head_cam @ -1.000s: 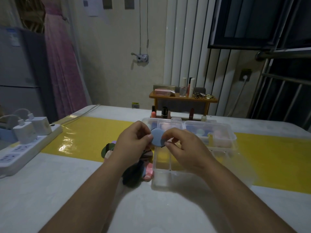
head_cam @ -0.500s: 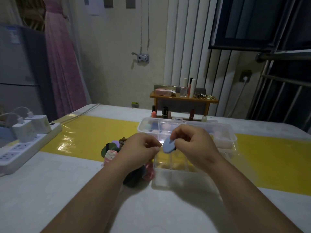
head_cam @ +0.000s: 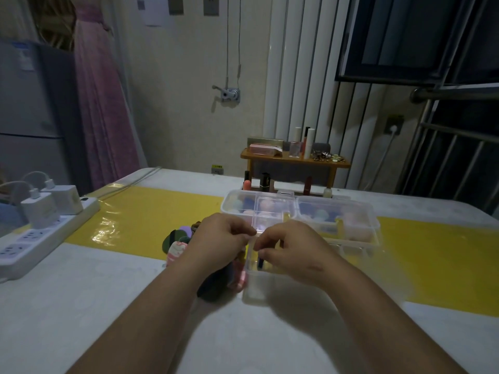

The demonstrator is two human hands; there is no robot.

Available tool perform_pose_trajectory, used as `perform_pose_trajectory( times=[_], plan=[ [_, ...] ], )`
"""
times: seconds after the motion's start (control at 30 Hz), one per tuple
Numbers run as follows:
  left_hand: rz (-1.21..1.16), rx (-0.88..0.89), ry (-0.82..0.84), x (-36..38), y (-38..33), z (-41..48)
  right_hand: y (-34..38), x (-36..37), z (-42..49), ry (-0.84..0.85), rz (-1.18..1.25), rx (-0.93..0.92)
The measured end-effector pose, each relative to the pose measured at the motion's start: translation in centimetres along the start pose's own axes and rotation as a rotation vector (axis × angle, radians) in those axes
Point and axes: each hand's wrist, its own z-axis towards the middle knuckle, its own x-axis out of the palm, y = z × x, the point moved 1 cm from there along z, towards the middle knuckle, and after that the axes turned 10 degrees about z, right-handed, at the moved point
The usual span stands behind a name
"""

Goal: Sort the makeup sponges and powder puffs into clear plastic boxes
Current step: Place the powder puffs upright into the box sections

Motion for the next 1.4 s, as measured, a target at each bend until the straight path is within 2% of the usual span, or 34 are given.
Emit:
perform_pose_trajectory(
  times=[0.27,0.4,0.67,0.77,1.0,1.3,1.4],
  plan=[
    [0.032,-0.020,-0.124,-0.4,-0.2,-0.1,0.1,0.3,0.3,0.051,-0.125,0.043],
    [0.052,-0.009,-0.136,-0.8,-0.4,-0.2,0.2,0.5,0.3,0.060,-0.140,0.064],
    [0.364,0.007,-0.029,-1.9,-0.1,-0.2,-0.3,0.6,0.3,0.017,-0.127,0.051],
    [0.380,0.016,-0.012,-2.0,-0.2,-0.3,-0.4,0.7,0.4,0.008,-0.104,0.045],
    [0.418,0.037,0.185,-2.5,-0.2,-0.6,-0.2,0.1,0.2,-0.022,-0.098,0.027],
    [0.568,0.085,0.275,-2.6,0.9,-0.1,-0.2,-0.4,0.0,-0.094,-0.051,-0.005],
    [0.547,0.097,0.293,-2.4,1.1,0.0,-0.4,-0.4,-0.1,-0.101,-0.028,-0.003]
  ],
)
